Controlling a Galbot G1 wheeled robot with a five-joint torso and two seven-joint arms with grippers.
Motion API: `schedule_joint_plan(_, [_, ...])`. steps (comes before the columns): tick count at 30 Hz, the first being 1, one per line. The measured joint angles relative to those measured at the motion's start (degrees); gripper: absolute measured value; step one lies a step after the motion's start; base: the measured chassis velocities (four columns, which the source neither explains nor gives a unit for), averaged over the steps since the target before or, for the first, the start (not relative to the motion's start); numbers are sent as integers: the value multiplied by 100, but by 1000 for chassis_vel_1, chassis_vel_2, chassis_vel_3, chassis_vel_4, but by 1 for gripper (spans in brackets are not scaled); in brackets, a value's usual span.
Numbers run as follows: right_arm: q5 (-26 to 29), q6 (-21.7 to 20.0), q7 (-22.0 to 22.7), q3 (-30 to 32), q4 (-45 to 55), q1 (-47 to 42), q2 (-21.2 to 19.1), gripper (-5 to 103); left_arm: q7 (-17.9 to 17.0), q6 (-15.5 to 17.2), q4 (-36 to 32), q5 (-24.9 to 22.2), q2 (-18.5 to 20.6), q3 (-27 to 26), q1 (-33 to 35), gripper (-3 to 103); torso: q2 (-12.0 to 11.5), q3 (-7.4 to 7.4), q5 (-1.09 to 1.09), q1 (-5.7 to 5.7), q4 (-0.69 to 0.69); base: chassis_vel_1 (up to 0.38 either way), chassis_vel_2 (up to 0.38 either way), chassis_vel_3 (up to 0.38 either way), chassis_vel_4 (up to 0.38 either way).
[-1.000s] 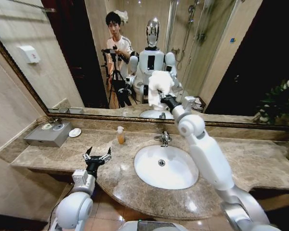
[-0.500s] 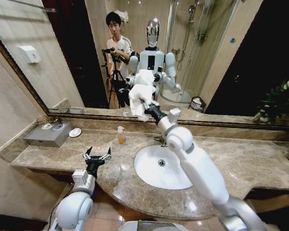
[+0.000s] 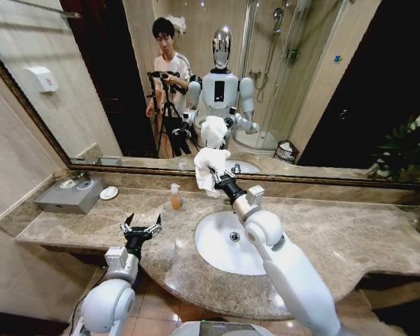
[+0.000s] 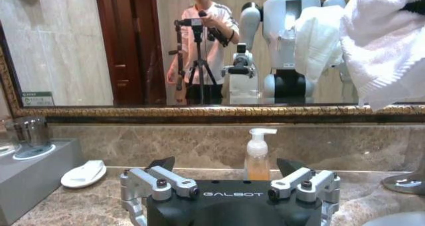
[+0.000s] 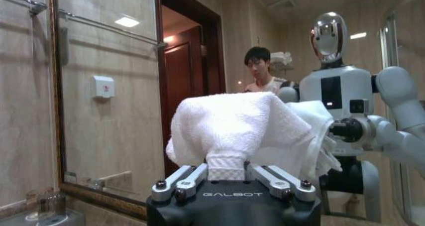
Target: Pick up the towel from the sink counter and wipe the mirror surface.
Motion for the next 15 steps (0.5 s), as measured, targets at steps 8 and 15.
schedule_joint_plan(8, [-70,22,-90,19,-2,-51,-2,12,0,0,0,0,0,0,0,100,0,0,1,0,-1,27,19,-22,-31])
schedule_joint_plan(15, [-77,22,-67,-24,7,-43,-40,12,0,0,0,0,0,0,0,100,0,0,-1,0,-1,74,77,-83,-73])
